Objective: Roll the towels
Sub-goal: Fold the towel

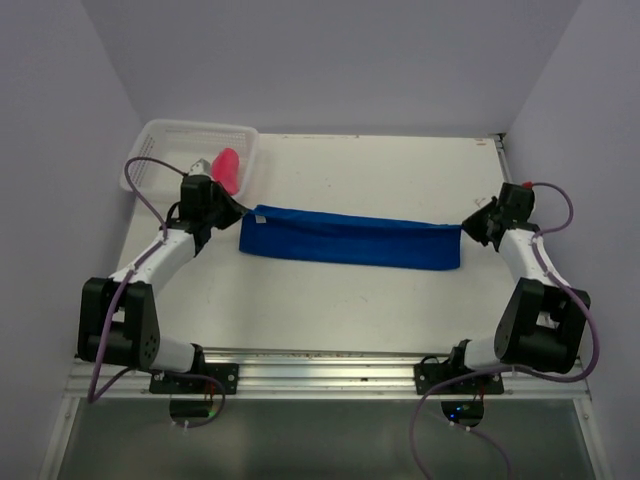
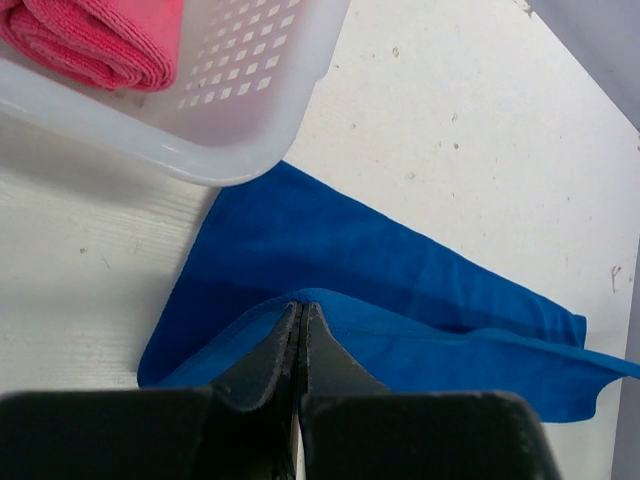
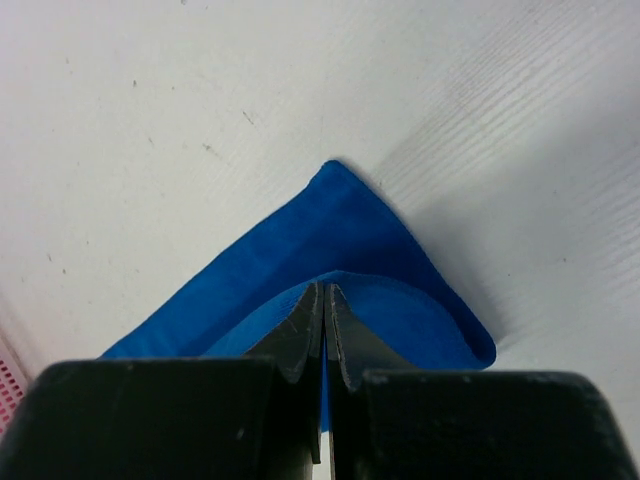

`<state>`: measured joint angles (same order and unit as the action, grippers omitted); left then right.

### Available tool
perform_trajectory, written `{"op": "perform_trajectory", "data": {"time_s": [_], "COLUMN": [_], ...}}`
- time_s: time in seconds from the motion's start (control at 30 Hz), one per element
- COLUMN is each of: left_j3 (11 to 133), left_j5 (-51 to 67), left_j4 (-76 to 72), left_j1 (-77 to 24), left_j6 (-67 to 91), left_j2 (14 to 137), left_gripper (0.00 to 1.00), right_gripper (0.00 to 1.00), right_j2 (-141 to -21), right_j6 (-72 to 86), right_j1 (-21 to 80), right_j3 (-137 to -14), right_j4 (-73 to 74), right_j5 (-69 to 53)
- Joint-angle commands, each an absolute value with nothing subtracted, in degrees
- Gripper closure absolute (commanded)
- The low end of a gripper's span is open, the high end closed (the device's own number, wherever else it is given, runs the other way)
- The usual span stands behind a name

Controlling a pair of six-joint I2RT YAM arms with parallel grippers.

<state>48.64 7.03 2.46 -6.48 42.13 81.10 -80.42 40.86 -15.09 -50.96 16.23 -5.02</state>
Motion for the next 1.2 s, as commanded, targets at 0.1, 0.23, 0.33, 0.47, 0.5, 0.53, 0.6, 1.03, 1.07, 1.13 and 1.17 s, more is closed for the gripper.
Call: {"op": "perform_trajectory", "data": {"time_s": [0.1, 0.23, 0.33, 0.47, 0.5, 0.53, 0.6, 1.03, 1.07, 1.13, 1.17], "left_j3": [53.08, 54.14, 54.75, 55.46, 55.63, 55.81, 56.16, 58.09, 58.27, 58.45, 58.45], "left_j5": [6.06, 6.59, 6.85, 6.94, 6.86, 6.86, 6.68, 6.68, 6.68, 6.24, 6.07], "left_j4": [-0.09, -0.09, -0.09, -0.09, -0.09, -0.17, -0.18, -0.79, -0.79, -0.7, -0.7], "left_j1": [-5.45, -5.45, -5.36, -5.36, -5.36, -5.36, -5.36, -5.36, -5.36, -5.36, -5.36], "left_j6": [39.46, 38.76, 38.67, 38.5, 38.5, 38.5, 38.5, 37.71, 37.71, 37.62, 37.7], "left_j2": [83.93, 86.21, 87.62, 89.03, 89.29, 89.56, 90.0, 94.39, 94.74, 95.1, 95.18], "left_gripper": [1.0, 1.0, 1.0, 1.0, 1.0, 1.0, 1.0, 1.0, 1.0, 1.0, 1.0], "right_gripper": [1.0, 1.0, 1.0, 1.0, 1.0, 1.0, 1.0, 1.0, 1.0, 1.0, 0.96], "right_j2": [-83.93, -86.13, -87.8, -89.56, -90.17, -90.44, -91.4, -97.9, -98.17, -99.05, -99.31], "right_j6": [40.52, 40.69, 40.61, 40.43, 40.52, 40.43, 40.34, 39.99, 39.99, 40.08, 40.08], "right_j1": [-15.56, -15.64, -15.64, -15.64, -15.64, -15.64, -15.64, -15.64, -15.64, -15.64, -15.64], "right_j3": [-54.14, -55.02, -55.98, -57.13, -57.3, -57.57, -58.01, -59.24, -59.59, -59.85, -60.11], "right_j4": [13.01, 11.78, 11.51, 11.16, 11.08, 11.07, 10.9, 8.35, 8.26, 8.17, 8.26], "right_j5": [-4.74, -5.36, -5.45, -5.45, -5.45, -5.45, -5.62, -7.82, -7.82, -7.91, -7.91]}}
